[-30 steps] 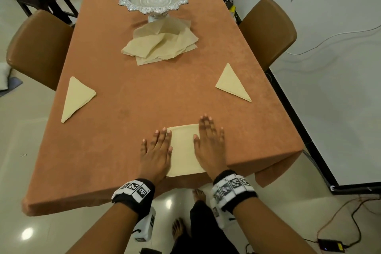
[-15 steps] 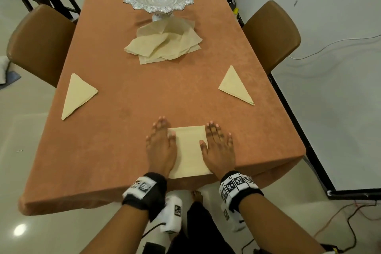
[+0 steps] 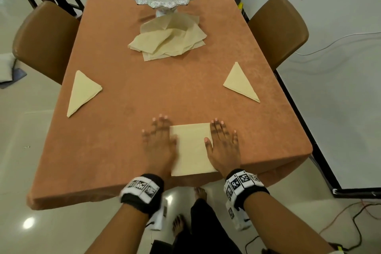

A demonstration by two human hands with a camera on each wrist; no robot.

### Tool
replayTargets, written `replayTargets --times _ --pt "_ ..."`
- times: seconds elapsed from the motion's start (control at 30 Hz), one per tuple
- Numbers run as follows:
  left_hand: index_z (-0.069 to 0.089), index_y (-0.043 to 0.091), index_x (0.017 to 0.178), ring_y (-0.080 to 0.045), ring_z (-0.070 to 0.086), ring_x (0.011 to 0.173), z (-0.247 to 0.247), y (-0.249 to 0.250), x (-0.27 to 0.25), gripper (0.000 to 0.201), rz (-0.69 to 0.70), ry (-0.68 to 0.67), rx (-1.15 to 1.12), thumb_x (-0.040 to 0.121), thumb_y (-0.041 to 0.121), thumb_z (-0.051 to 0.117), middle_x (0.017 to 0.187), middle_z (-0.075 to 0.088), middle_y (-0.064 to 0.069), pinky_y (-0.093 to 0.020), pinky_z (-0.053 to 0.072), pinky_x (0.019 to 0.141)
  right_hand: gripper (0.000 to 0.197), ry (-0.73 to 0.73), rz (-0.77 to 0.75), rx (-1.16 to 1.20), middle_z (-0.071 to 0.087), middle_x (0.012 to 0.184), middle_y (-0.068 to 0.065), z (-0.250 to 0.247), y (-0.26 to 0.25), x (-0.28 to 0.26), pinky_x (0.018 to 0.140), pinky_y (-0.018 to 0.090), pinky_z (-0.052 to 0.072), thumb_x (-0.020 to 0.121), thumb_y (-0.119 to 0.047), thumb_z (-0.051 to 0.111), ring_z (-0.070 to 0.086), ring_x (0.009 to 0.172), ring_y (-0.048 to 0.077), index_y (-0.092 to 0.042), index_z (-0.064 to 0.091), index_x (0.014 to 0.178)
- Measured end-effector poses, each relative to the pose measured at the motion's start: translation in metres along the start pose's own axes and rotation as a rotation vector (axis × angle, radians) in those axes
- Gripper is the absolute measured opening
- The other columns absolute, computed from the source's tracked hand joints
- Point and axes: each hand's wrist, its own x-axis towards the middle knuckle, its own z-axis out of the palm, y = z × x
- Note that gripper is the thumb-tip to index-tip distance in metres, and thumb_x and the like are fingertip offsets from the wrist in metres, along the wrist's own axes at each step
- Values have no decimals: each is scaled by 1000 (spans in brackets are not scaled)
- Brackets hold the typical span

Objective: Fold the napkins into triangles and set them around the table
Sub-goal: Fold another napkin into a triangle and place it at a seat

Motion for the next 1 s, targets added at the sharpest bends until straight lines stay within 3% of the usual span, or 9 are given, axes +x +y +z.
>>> replayTargets --times 0.1,0.2,0.3,0.43,0.53,0.6,0.8,0.93,1.0 --pt "11 24 153 -17 7 148 21 32 -3 63 170 -151 57 94 46 7 158 0 6 -44 -10 115 71 3 2 -2 10 159 -4 0 1 0 116 47 2 88 -50 4 8 146 14 -20 15 151" --pt "-5 27 152 -13 -8 147 20 6 -6 68 -18 -197 103 89 52 -5 156 -14 10 -47 -10 114 71 -5 -2 -6 8 159 -4 1 2 1 116 47 2 87 -50 5 7 146 14 -20 13 152" --pt "-7 29 152 -14 -9 147 6 -30 -6 63 -157 -133 81 95 53 2 159 -12 7 -53 -7 115 71 -15 -3 -2 8 159 -4 -1 1 1 115 47 2 87 -50 3 6 147 15 -20 12 152" --pt "18 22 152 -21 9 147 -15 -45 13 58 -216 -90 39 100 48 21 160 11 -1 -54 4 115 69 -40 -19 40 10 159 -6 -7 4 3 116 46 6 89 -50 3 9 146 14 -22 15 151" --pt "49 24 136 -24 37 132 -20 -28 35 41 -15 -10 22 99 39 39 144 43 -2 -46 23 106 49 64 87 318 43 144 1 -25 14 18 105 41 28 99 -38 26 36 132 21 -19 41 141" --pt "57 29 127 -20 43 121 -20 -18 47 34 49 -23 41 97 37 45 132 52 3 -40 26 95 33 125 133 446 54 127 4 -36 22 33 95 37 36 99 -25 42 45 118 23 -15 54 128" --pt "68 30 97 -19 49 101 -16 -17 55 12 7 0 -32 90 35 59 100 58 6 -34 26 76 12 -58 -38 274 50 101 -6 -41 19 58 77 28 35 88 -14 54 44 102 16 -21 62 94" --pt "64 28 92 -19 49 97 -16 -14 55 9 -67 -67 -50 90 35 59 90 49 8 -34 29 77 10 -169 -93 242 53 103 -4 -49 15 78 84 33 38 88 -16 52 47 103 18 -22 59 91" --pt "62 29 95 -17 49 97 -15 -14 54 8 -90 -75 -80 89 35 60 91 51 9 -34 33 77 15 -260 -100 248 54 108 -1 -59 11 88 86 34 40 88 -19 53 50 104 20 -19 58 102"
